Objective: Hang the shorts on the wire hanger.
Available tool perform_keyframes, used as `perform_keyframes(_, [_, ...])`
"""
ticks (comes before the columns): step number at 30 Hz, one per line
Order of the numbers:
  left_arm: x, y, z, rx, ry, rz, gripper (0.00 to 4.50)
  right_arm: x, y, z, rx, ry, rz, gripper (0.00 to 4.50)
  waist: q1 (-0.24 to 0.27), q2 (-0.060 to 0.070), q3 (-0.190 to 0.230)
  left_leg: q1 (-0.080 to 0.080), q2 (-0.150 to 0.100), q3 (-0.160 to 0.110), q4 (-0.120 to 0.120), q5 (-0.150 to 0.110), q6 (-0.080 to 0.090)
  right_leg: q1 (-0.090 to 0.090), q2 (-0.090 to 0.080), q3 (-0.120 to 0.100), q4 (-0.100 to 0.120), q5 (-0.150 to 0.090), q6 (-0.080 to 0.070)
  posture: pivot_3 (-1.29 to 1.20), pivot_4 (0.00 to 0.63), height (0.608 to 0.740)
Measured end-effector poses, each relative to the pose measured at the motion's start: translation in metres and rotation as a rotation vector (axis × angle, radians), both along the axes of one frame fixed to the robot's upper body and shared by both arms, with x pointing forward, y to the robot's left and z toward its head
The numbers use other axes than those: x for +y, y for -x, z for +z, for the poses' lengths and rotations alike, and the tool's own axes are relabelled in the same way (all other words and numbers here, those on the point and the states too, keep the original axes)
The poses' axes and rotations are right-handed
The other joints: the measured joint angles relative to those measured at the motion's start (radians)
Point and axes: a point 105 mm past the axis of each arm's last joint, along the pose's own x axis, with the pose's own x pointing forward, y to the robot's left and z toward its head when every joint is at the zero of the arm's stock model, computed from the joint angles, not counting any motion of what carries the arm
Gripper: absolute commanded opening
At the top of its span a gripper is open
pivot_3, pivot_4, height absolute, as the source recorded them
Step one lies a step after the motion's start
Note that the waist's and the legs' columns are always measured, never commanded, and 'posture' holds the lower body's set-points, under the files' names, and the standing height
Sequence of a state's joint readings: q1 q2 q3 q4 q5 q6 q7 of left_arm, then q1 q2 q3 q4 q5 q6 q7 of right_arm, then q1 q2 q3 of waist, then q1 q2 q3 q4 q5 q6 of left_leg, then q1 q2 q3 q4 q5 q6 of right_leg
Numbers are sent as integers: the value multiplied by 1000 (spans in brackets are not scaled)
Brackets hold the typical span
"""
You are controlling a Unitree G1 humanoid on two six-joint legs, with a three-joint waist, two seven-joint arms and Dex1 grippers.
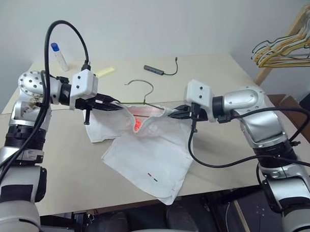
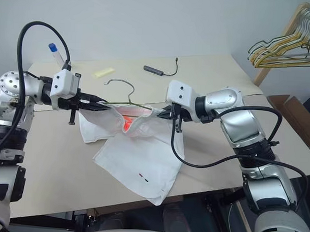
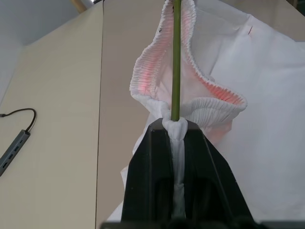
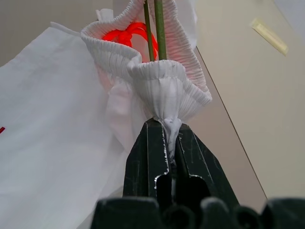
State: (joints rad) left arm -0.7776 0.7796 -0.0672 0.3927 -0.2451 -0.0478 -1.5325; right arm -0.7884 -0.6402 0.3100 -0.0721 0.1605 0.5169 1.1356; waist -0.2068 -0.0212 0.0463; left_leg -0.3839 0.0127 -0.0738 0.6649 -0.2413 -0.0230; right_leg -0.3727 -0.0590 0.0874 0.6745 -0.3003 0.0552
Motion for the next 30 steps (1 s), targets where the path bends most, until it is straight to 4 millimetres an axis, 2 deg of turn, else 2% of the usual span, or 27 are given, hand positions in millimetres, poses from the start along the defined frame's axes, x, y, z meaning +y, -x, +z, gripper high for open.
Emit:
perform_keyframes(7, [2,-3,0,6,25,17,3272,-2,-2,-4,15,-9,-40,0,0,0,0,0,0,0,0,0,0,0,0,0,0,0,0,-144,0,740])
perform_keyframes(10, [8,-11,9,-30,67,67,4293,-8,-4,-8,51,-25,-103,0,0,0,0,0,0,-1,0,0,0,0,0,0,0,0,0,-153,0,740])
perform_keyframes(11, [10,-16,16,-57,93,92,4478,-12,-4,-8,59,-41,-129,0,1,0,0,0,0,-1,0,0,0,0,0,-1,0,0,0,-157,0,740])
perform_keyframes(15, [23,-29,53,-213,226,204,4478,-36,-5,-11,62,-58,-272,0,5,0,0,-1,-1,-2,0,0,0,0,-2,-1,-1,0,0,-171,0,740])
perform_keyframes(17, [24,-32,57,-233,255,226,4478,-51,-5,-10,67,-62,-363,0,5,0,0,-1,-1,-2,0,0,0,0,-2,-1,-1,0,0,-182,0,740])
perform_keyframes(20, [21,-29,49,-205,287,208,4478,-78,0,-7,83,-60,-512,0,5,0,0,-1,-1,-2,0,0,0,0,-2,-2,0,0,0,-202,0,740])
perform_keyframes(24, [7,-19,33,-125,366,151,4478,-110,5,-3,116,-116,-739,0,0,0,0,-1,0,-2,0,0,0,0,-1,-1,0,0,0,-223,0,740])
perform_keyframes(30, [-8,-9,22,-71,405,107,4478,-180,8,-18,164,-168,-1197,0,-9,1,-1,0,-1,0,0,0,0,0,-1,1,0,0,0,-264,0,740])
